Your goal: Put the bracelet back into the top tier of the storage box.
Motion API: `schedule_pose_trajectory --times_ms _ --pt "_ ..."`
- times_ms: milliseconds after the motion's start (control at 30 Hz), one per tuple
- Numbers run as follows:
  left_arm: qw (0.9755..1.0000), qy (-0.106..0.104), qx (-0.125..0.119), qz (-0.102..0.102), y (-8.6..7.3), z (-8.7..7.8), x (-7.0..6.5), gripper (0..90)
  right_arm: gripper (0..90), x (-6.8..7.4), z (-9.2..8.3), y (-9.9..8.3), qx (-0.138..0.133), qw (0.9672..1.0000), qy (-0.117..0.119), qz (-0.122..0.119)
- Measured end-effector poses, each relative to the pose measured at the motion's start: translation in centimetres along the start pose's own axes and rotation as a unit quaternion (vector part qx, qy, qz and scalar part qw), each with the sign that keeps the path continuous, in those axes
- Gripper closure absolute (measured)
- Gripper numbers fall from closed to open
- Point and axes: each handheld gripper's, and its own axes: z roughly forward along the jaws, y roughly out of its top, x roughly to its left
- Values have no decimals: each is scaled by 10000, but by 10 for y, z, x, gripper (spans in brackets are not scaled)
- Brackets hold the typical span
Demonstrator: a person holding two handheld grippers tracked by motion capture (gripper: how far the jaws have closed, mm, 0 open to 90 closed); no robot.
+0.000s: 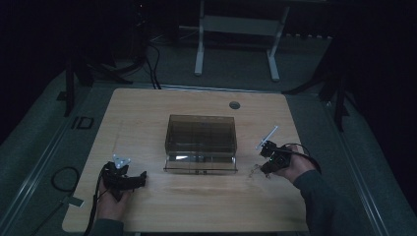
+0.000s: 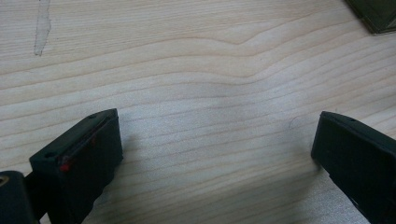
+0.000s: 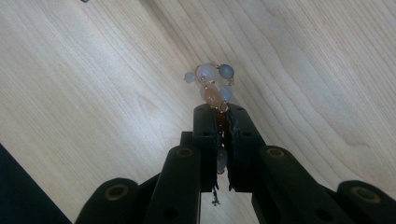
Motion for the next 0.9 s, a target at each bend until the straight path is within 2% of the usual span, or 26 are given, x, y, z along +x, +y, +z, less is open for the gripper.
schedule_pose_trajectory --times_ms 900 --pt "10000 5 -10 1 0 0 0 23 837 4 -33 11 -162 9997 -33 -155"
